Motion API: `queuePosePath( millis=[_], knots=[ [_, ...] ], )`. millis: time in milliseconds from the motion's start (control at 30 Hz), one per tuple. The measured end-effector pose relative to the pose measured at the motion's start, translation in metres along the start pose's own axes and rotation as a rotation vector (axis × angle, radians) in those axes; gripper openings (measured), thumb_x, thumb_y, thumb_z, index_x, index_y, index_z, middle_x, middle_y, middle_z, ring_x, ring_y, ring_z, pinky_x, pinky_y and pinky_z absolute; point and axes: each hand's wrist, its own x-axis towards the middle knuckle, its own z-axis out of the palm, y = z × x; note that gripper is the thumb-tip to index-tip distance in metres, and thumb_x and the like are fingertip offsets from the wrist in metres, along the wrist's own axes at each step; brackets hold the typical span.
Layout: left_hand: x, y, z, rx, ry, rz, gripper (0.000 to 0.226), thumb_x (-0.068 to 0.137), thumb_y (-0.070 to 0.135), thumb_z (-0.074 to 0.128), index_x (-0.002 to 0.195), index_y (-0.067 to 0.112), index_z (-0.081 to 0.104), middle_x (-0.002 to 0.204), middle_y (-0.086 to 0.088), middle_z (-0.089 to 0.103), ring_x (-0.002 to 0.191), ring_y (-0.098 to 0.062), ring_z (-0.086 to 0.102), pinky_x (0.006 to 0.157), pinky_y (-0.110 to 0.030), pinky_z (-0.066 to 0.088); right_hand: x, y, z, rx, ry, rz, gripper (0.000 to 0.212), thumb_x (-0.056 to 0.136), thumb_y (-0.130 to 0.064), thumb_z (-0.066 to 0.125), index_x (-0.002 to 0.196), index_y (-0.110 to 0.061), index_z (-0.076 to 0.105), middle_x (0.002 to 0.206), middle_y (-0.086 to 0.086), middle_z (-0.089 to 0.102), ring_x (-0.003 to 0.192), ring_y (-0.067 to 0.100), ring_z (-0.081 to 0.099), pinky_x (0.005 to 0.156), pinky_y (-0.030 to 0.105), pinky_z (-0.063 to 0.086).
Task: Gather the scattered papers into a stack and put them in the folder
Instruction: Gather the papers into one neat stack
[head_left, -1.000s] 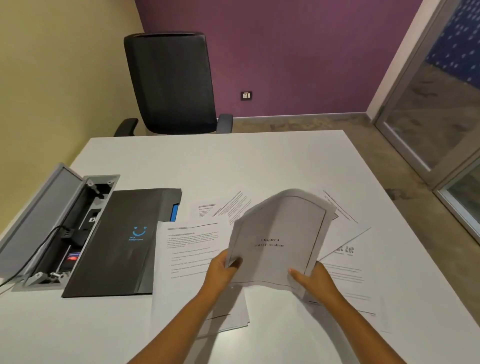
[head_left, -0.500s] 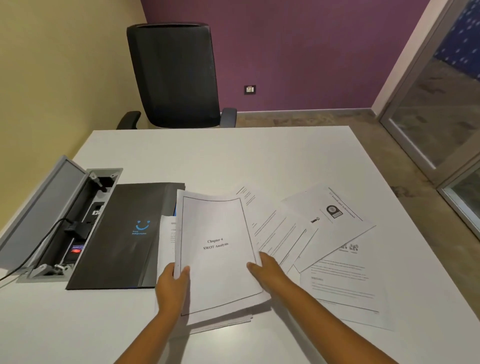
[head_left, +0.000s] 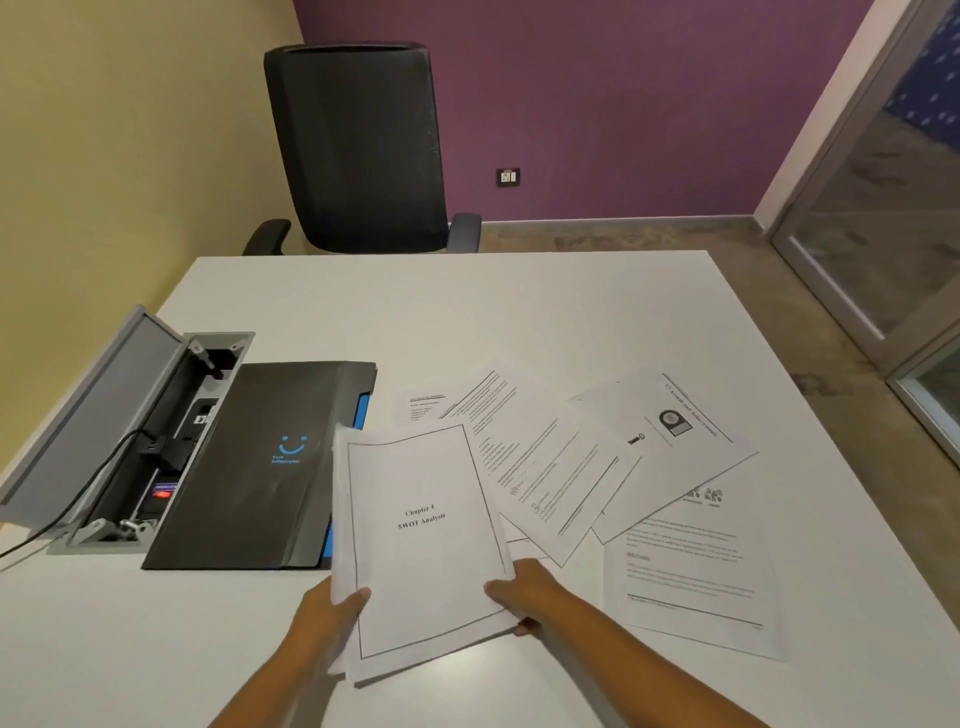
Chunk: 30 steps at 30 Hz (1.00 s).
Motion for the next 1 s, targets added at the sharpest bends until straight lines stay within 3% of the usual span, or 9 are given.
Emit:
queuePosePath(
  millis=[100, 200, 333, 467, 567, 700, 800, 933, 1000],
  knots=[
    [-0.004, 0.009, 0.004, -0.065, -0.011, 0.035, 0.049, 0.088, 0.014, 0.059, 0.133, 0.002, 0.043, 0.127, -0.020, 0.056, 0.107, -0.034, 0.053, 0.101, -0.046, 0.040, -0.004, 0.002, -0.007, 0.097, -0.024, -0.080, 0.034, 0.086, -0.015, 0.059, 0.118, -0.004, 0.056, 0.097, 0.004, 0.064, 0.074, 0.011, 0.060, 0.049, 0.011, 0.047],
    [-0.005, 0.014, 0.002, -0.183, -0.041, 0.070, 0.048, 0.087, 0.015, 0.060, 0.131, 0.004, 0.046, 0.123, -0.020, 0.059, 0.112, -0.038, 0.056, 0.103, -0.053, 0.041, -0.013, -0.001, -0.023, 0.124, 0.047, -0.232, 0.040, 0.087, -0.015, 0.062, 0.125, -0.009, 0.054, 0.120, 0.005, 0.063, 0.101, 0.014, 0.060, 0.076, 0.013, 0.046],
    [-0.011, 0.033, -0.003, -0.287, -0.082, 0.212, 0.029, 0.087, 0.013, 0.061, 0.116, 0.015, 0.059, 0.111, -0.006, 0.067, 0.103, -0.028, 0.062, 0.096, -0.046, 0.047, -0.025, -0.010, -0.043, 0.205, 0.048, -0.406, 0.036, 0.083, -0.011, 0.066, 0.119, -0.014, 0.061, 0.101, -0.010, 0.068, 0.083, -0.003, 0.063, 0.062, 0.006, 0.049],
    [-0.014, 0.057, -0.004, -0.296, -0.041, 0.346, 0.026, 0.083, 0.007, 0.064, 0.105, 0.021, 0.061, 0.095, 0.006, 0.067, 0.086, -0.007, 0.063, 0.080, -0.026, 0.047, -0.030, -0.022, -0.060, 0.159, 0.105, -0.532, 0.038, 0.082, -0.011, 0.067, 0.119, -0.015, 0.061, 0.106, -0.009, 0.067, 0.088, 0.000, 0.064, 0.073, 0.008, 0.050],
    [-0.018, 0.064, 0.000, -0.253, -0.069, 0.391, 0.029, 0.079, 0.007, 0.069, 0.098, 0.028, 0.062, 0.091, 0.012, 0.067, 0.084, -0.001, 0.062, 0.075, -0.022, 0.047, -0.026, -0.020, -0.062, 0.158, 0.107, -0.564, 0.038, 0.081, -0.009, 0.067, 0.118, -0.014, 0.060, 0.097, -0.016, 0.065, 0.078, -0.015, 0.062, 0.065, 0.001, 0.047],
    [-0.019, 0.059, 0.007, -0.193, -0.117, 0.363, 0.030, 0.077, 0.005, 0.071, 0.101, 0.021, 0.062, 0.093, 0.006, 0.070, 0.092, -0.018, 0.066, 0.078, -0.025, 0.050, -0.016, -0.004, -0.050, 0.102, 0.123, -0.465, 0.041, 0.080, -0.011, 0.070, 0.119, -0.006, 0.058, 0.105, -0.003, 0.064, 0.082, 0.003, 0.061, 0.060, -0.001, 0.046],
    [-0.020, 0.047, 0.019, -0.102, -0.146, 0.319, 0.046, 0.079, 0.009, 0.069, 0.122, 0.008, 0.054, 0.111, -0.009, 0.064, 0.110, -0.031, 0.058, 0.095, -0.039, 0.046, -0.007, 0.014, -0.038, 0.073, 0.148, -0.359, 0.042, 0.080, -0.015, 0.068, 0.119, -0.006, 0.058, 0.111, 0.003, 0.065, 0.087, 0.009, 0.058, 0.057, 0.000, 0.045],
    [-0.024, 0.035, 0.033, -0.115, -0.046, 0.351, 0.049, 0.084, 0.009, 0.063, 0.129, -0.002, 0.047, 0.122, -0.018, 0.059, 0.116, -0.037, 0.054, 0.097, -0.040, 0.042, -0.004, 0.028, -0.028, 0.021, 0.150, -0.323, 0.032, 0.085, -0.015, 0.059, 0.116, -0.007, 0.061, 0.108, 0.004, 0.067, 0.087, 0.013, 0.061, 0.076, 0.017, 0.053],
    [-0.023, 0.035, 0.036, -0.170, 0.031, 0.332, 0.046, 0.086, 0.011, 0.060, 0.128, -0.003, 0.048, 0.124, -0.021, 0.059, 0.115, -0.038, 0.054, 0.097, -0.042, 0.043, -0.006, 0.028, -0.027, 0.008, 0.112, -0.390, 0.031, 0.086, -0.016, 0.057, 0.115, -0.006, 0.061, 0.104, -0.002, 0.065, 0.091, 0.013, 0.064, 0.076, 0.015, 0.054]
  ],
)
